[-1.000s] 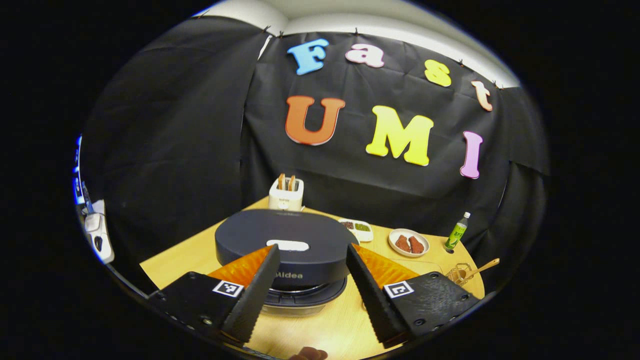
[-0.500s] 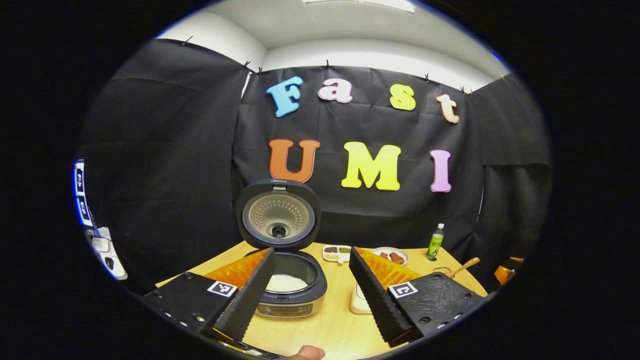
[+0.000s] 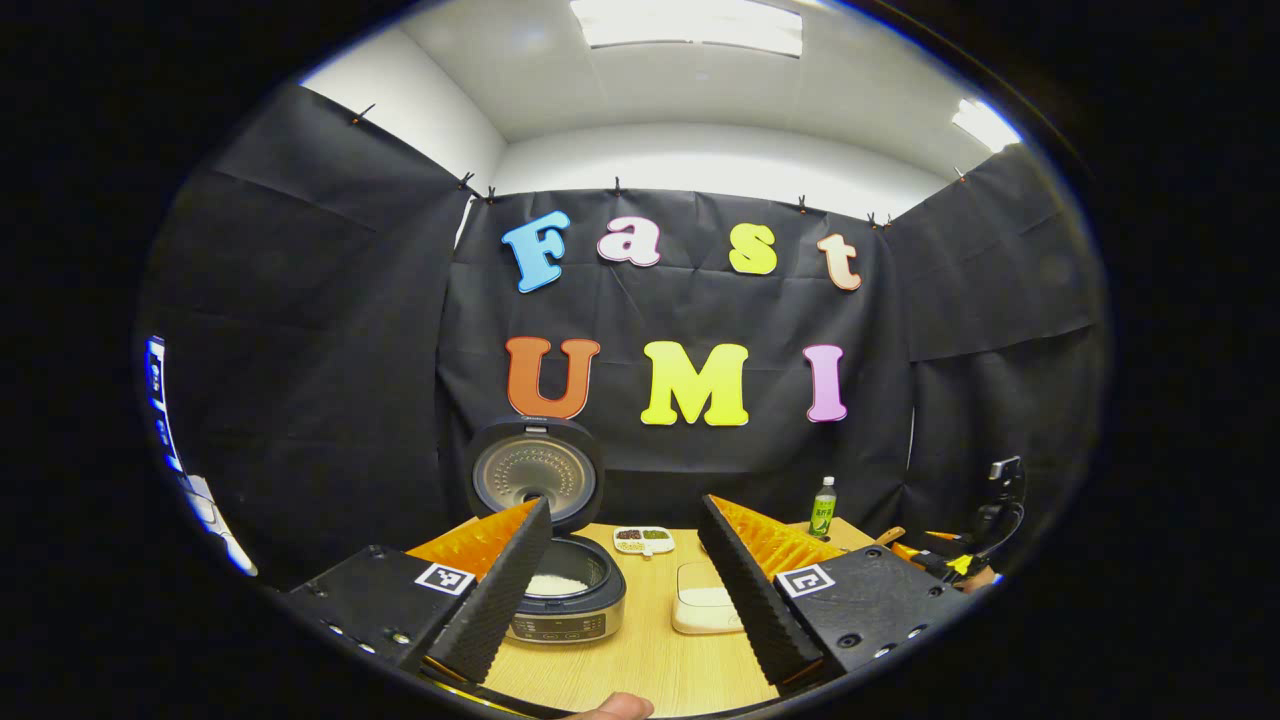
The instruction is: Close the left gripper, press the button to open the rice cooker; take a wooden spoon from the chopstick holder with the right hand, scoop a spoonful of rice and pour it into the rice cooker, then put the wooden spoon back into the chopstick holder.
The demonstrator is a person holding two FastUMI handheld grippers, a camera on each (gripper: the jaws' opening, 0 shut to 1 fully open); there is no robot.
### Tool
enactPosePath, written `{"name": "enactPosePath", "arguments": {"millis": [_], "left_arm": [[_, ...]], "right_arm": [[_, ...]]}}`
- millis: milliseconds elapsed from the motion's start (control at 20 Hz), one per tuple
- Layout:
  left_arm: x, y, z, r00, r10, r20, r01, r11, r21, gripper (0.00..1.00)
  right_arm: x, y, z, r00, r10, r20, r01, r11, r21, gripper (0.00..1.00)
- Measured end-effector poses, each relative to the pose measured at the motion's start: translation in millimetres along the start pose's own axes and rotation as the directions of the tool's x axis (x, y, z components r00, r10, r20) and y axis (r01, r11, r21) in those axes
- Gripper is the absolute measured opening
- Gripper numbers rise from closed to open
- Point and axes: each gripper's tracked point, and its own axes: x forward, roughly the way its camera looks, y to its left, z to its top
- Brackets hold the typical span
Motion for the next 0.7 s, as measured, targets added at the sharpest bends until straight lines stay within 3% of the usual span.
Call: {"name": "enactPosePath", "arguments": {"millis": [250, 400, 650, 700], "left_arm": [[-24, -9, -6, 0.999, -0.044, 0.003, 0.044, 0.999, 0.032, 0.94], [-32, -7, 8, 0.998, -0.038, 0.046, 0.037, 0.999, 0.040, 0.94], [-36, -3, -9, 0.999, -0.048, 0.011, 0.047, 0.998, 0.042, 0.94], [-37, -1, -12, 0.999, -0.044, 0.006, 0.044, 0.998, 0.048, 0.94]], "right_arm": [[55, -9, -24, 0.995, -0.077, -0.063, 0.077, 0.997, 0.003, 0.96], [84, -13, -32, 0.989, -0.116, -0.097, 0.116, 0.993, 0.001, 0.80], [116, 7, -37, 0.990, -0.062, -0.124, 0.069, 0.996, 0.058, 0.62], [116, 5, -30, 0.993, -0.077, -0.093, 0.081, 0.996, 0.041, 0.49]]}}
